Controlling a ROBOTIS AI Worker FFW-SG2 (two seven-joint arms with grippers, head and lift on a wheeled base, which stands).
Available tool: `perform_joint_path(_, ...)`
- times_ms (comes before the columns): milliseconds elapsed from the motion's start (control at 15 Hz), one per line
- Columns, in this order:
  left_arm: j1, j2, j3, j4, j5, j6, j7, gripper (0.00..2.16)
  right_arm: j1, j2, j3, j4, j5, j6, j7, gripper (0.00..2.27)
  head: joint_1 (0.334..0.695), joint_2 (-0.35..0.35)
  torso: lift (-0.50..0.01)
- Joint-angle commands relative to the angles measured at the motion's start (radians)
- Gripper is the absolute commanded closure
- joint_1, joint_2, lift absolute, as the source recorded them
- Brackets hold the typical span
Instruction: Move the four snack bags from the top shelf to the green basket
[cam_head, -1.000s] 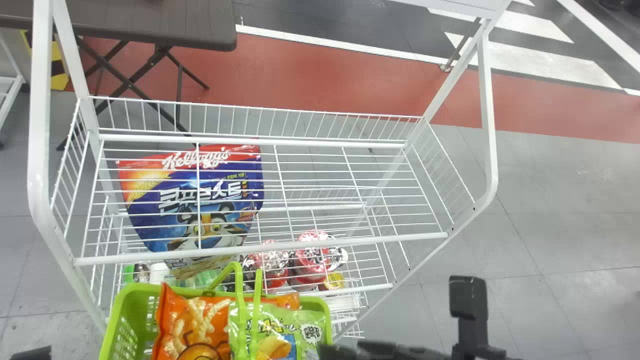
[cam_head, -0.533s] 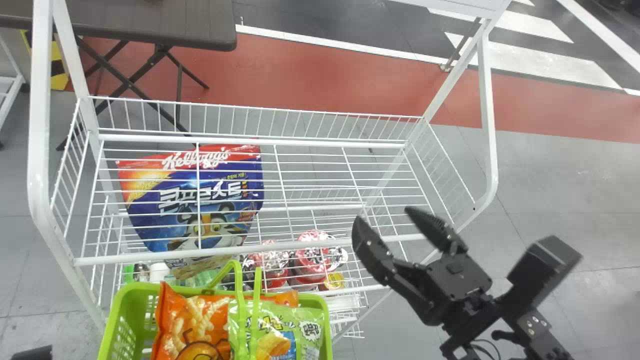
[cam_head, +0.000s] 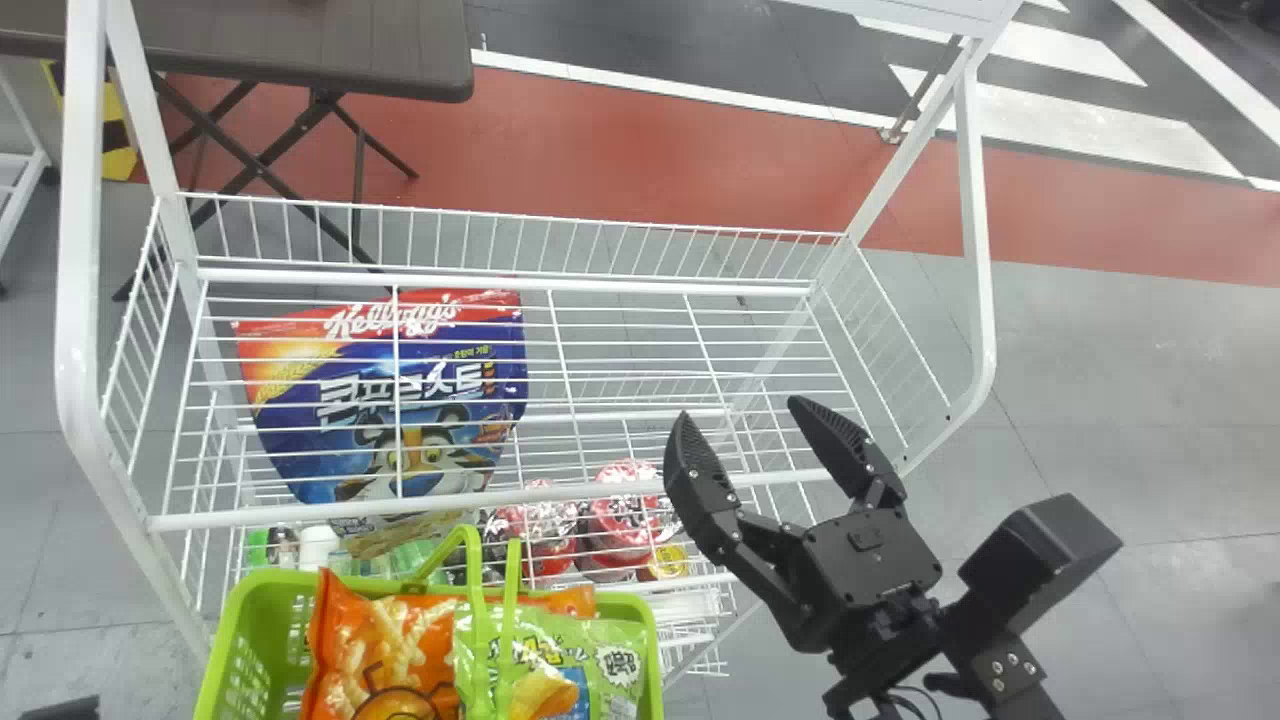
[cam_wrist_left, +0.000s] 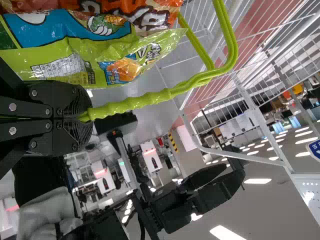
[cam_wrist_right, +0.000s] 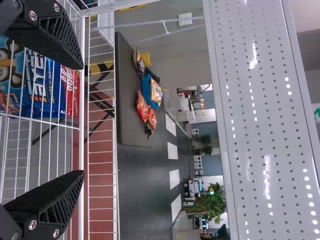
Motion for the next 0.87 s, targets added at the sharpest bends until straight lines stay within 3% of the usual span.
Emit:
perform_joint_path(0,0.000,0.000,-0.003,0.000,0.001,0.003,0.002,1.13,0.002,0.001,-0.002,-0.001,0.015,-0.023,0.001,0.07,0.695,-0.350,0.000)
perform_joint_path(800,-0.006,-0.003,-0.004,0.003,0.001,0.018,0.006,1.14,-0.005,0.001,0.008,0.014,0.039,-0.085,0.001,0.07,0.695,-0.350,0.000)
